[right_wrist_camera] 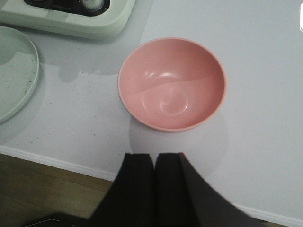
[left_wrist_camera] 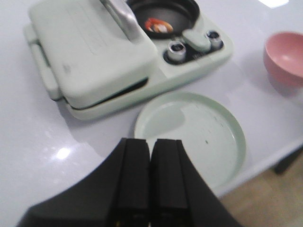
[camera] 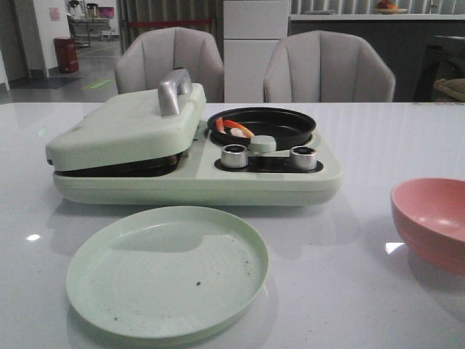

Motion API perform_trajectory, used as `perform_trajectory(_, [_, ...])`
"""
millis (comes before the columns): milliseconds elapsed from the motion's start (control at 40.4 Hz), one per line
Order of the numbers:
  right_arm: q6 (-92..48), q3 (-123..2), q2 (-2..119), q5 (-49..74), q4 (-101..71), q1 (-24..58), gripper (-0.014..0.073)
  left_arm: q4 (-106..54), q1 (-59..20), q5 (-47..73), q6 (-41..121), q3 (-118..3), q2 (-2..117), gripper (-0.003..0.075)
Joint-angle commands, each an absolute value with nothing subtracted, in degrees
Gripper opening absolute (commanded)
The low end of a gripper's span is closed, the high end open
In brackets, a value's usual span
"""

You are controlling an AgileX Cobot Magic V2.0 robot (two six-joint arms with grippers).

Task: Make breakfast with bread and shrimp

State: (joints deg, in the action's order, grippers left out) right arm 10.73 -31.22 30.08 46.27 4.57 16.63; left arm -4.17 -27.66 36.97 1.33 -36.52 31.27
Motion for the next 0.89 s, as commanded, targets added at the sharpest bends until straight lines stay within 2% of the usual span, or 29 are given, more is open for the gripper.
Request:
perform_trajectory(0, [9.90, -32.69, 30.15, 42.96, 4.81, 16.61, 0.0048, -4.14, -23.11, 24.55, 0.78, -32.96, 25.21, 0.0101])
perform_trajectory(173, [9.90, -32.69, 30.15, 42.96, 4.81, 16.61, 0.0048, -4.03, -15.33, 16.15, 0.78, -20.33, 11.87, 0.0102])
perform_trajectory(396, [9.90, -32.69, 30.15, 42.96, 4.81, 16.61, 0.0048, -2.55, -9.31, 6.09, 0.78, -6.18, -0.13, 0.0101])
perform_trajectory(718, [9.90, -32.69, 30.15, 42.96, 4.81, 16.61, 0.0048, -2.55, -2.27, -1.13, 0.78, 0.28, -1.30, 0.0101])
perform_trajectory(867, [9.90, -32.69, 30.15, 42.96, 4.81, 16.61, 0.0048, -1.88, -1.67, -4.05, 0.89, 1.75, -1.30, 0.0101])
